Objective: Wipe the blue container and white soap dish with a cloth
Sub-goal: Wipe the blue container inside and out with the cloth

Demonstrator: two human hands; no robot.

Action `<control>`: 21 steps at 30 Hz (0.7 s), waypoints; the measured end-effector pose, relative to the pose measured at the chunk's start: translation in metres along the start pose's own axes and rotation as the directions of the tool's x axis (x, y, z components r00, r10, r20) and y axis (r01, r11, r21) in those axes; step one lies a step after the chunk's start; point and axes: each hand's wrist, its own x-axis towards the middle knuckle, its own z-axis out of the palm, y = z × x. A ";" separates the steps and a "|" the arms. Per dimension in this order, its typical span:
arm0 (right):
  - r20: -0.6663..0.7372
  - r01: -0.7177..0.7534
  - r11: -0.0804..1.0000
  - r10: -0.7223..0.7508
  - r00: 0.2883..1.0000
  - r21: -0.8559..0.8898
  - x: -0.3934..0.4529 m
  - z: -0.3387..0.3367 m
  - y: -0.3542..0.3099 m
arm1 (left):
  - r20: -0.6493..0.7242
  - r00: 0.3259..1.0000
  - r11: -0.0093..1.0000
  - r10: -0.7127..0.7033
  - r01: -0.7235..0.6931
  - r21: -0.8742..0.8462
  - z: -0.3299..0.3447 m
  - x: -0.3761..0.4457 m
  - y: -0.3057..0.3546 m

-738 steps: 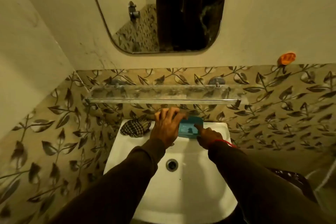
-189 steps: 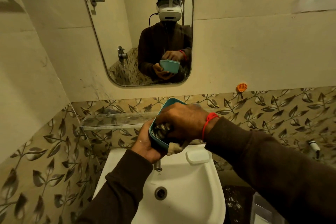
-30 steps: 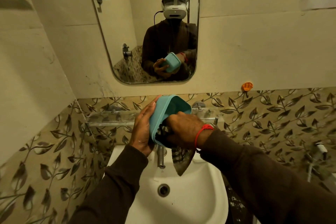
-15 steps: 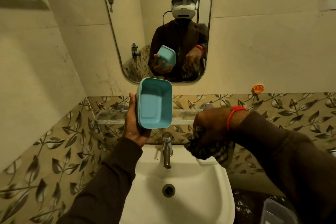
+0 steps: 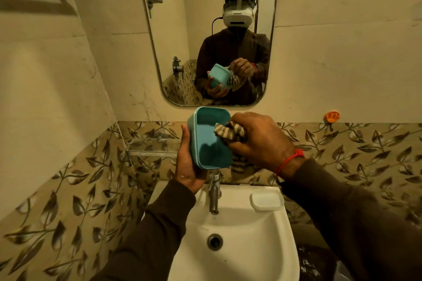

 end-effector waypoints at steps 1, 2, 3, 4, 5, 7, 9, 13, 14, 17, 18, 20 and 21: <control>-0.016 0.014 1.000 -0.014 1.000 -0.005 -0.001 0.005 -0.002 | -0.007 1.000 1.000 -0.005 0.005 0.002 0.001 -0.001 -0.001; -0.044 0.012 1.000 -0.011 0.999 0.013 -0.002 0.009 -0.003 | -0.017 1.000 1.000 -0.004 0.004 0.003 0.001 -0.002 -0.003; -0.069 0.001 0.999 0.002 0.998 0.043 -0.003 0.011 -0.003 | -0.027 1.000 1.000 -0.003 0.003 0.006 0.000 -0.003 -0.004; -0.083 -0.009 0.998 0.015 0.996 0.068 -0.003 0.013 -0.003 | -0.034 0.999 1.000 -0.003 0.003 0.012 0.001 -0.003 -0.004; -0.082 -0.018 0.997 0.024 0.996 0.077 -0.003 0.016 -0.002 | -0.037 0.999 1.000 -0.005 0.005 0.020 0.000 -0.004 -0.004; -0.050 -0.017 0.998 0.020 0.999 0.065 -0.005 0.022 -0.002 | -0.030 1.000 0.999 -0.001 0.003 0.051 0.000 -0.005 -0.004; 0.023 0.007 0.999 -0.007 1.000 0.033 -0.007 0.030 -0.002 | -0.030 1.000 0.994 -0.003 0.006 0.112 0.002 -0.006 -0.005; 0.230 0.017 0.994 -0.041 0.972 0.108 -0.016 0.047 -0.006 | -0.078 0.997 0.959 0.005 0.018 0.284 0.007 -0.005 -0.012; 0.275 0.000 0.988 -0.043 0.961 0.156 -0.018 0.048 -0.006 | -0.080 0.997 0.959 0.014 0.009 0.282 0.006 -0.005 -0.012; 0.484 -0.006 0.984 -0.083 0.871 0.180 -0.018 0.040 -0.003 | -0.068 0.998 0.964 -0.009 0.027 0.264 0.000 -0.005 -0.014; 0.546 0.014 0.990 -0.089 0.833 0.141 -0.017 0.038 -0.001 | -0.068 0.997 0.964 -0.037 0.054 0.261 -0.001 -0.006 -0.017; 0.605 0.121 0.992 -0.082 0.792 -0.023 -0.014 0.036 -0.002 | -0.083 0.993 0.963 -0.084 0.102 0.249 0.000 -0.009 -0.023; 0.596 0.190 0.974 -0.081 0.799 -0.121 -0.014 0.039 -0.004 | -0.095 0.991 0.964 -0.094 0.115 0.239 0.001 -0.009 -0.024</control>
